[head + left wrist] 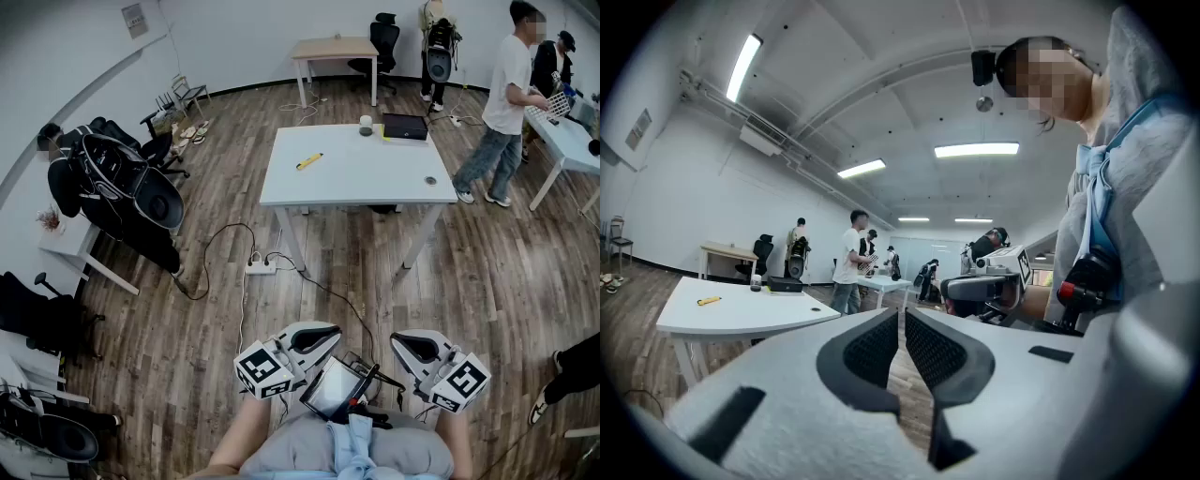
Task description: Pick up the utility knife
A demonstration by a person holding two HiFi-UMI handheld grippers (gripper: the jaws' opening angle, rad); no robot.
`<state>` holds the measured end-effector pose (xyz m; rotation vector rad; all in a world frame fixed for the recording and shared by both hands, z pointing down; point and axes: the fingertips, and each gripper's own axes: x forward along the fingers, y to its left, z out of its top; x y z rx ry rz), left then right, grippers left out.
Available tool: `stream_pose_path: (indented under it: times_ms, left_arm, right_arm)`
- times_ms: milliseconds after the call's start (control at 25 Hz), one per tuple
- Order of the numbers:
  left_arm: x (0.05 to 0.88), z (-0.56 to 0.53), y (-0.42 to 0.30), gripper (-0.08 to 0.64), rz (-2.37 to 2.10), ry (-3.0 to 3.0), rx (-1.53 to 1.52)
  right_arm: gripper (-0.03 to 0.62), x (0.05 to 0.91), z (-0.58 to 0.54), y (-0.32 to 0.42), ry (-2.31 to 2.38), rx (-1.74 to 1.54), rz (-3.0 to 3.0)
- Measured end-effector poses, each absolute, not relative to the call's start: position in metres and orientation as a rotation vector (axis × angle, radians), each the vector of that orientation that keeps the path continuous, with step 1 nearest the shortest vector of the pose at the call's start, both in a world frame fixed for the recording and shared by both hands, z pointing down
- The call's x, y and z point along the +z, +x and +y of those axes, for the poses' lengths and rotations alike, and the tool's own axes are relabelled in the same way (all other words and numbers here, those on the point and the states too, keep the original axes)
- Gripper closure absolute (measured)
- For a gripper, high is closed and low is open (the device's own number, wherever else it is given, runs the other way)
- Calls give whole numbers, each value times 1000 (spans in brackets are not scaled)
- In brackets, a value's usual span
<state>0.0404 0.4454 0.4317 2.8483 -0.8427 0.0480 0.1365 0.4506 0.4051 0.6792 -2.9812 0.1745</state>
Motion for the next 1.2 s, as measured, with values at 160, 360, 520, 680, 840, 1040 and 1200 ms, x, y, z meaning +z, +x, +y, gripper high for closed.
stream_pose_path:
  times_ms: [160,360,520,680,840,1040,1200]
  left_arm:
    - [431,442,53,525,-825,2868,55]
    - [426,437,58,525,-814,2895,60]
    - [424,439,59,525,-814,2889,58]
    - [426,440,58,525,-816,2886,50]
    - [426,437,59,525,-819,2880,55]
    - [432,440,60,525,-820,2879,68]
    - [434,435,63,525,-821,2880,85]
  right_arm:
    - [565,406,448,145,680,157,-2976]
    - [565,402,445,147,686,128,-2983]
    - [565,401,449,149,676,131,-2974]
    - [564,406,451,148,658,141,-2978]
    - [561,402,448,148,620,158,-3011]
    - [561,405,451,145,580,148,-3029]
    - [561,405,445,147,572,123,-3031]
